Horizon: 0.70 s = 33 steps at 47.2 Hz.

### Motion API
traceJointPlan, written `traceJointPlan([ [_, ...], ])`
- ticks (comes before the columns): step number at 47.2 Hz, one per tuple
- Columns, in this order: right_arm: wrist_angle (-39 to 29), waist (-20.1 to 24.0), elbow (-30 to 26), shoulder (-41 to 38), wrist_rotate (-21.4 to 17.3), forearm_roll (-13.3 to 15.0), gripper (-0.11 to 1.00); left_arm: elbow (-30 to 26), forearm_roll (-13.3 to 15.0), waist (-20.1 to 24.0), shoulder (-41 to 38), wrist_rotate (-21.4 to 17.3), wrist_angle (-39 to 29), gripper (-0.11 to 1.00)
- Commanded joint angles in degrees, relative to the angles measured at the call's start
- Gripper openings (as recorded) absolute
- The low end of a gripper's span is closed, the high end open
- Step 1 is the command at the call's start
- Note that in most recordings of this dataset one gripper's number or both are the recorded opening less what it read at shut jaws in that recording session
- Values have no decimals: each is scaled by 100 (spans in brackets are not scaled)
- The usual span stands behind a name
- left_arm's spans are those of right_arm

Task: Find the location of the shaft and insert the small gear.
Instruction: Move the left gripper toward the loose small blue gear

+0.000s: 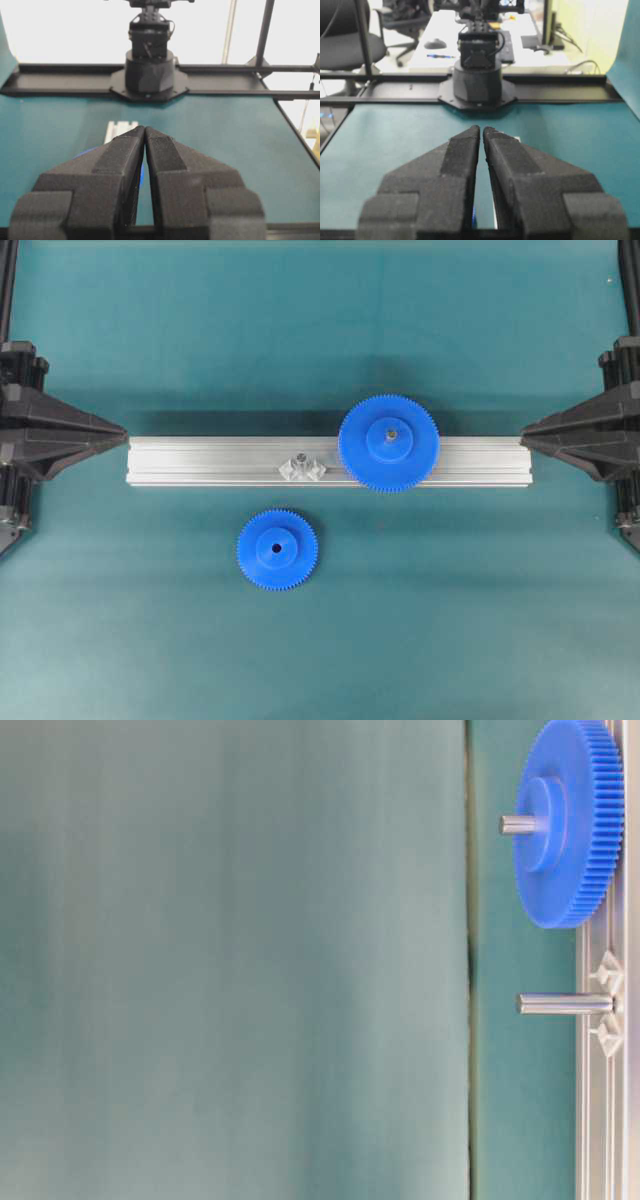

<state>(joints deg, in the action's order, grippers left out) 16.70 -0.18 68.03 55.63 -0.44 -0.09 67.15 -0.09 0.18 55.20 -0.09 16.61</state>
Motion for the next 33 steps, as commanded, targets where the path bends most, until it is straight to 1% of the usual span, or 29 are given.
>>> traceJointPlan([
  [1,0,35,62,-97,-18,-53,16,44,-70,-70,-79,114,-88,11],
  [2,-35,44,88,-88,-26,-97,16,35,-79,-79,-88,132,-123,11],
  [4,-167,44,141,-70,-79,-193,20,18,-79,-88,-79,149,-193,15],
  [5,-255,44,167,-62,-132,-229,20,0,-79,-97,-88,167,-220,15],
  [9,-589,70,185,-26,-360,-264,9,-62,-79,-88,-79,185,-387,3],
  [12,-738,79,176,9,-501,-246,3,-97,-79,-97,-79,185,-545,0],
  [16,-861,79,176,97,-545,-211,-1,-132,-79,-97,-97,185,-800,0],
  [25,-1055,62,185,167,-554,-211,-1,-272,-79,-97,-246,202,-1160,0],
  [33,-1336,-18,211,167,-571,-211,-1,-448,-79,-193,-668,237,-1283,0],
])
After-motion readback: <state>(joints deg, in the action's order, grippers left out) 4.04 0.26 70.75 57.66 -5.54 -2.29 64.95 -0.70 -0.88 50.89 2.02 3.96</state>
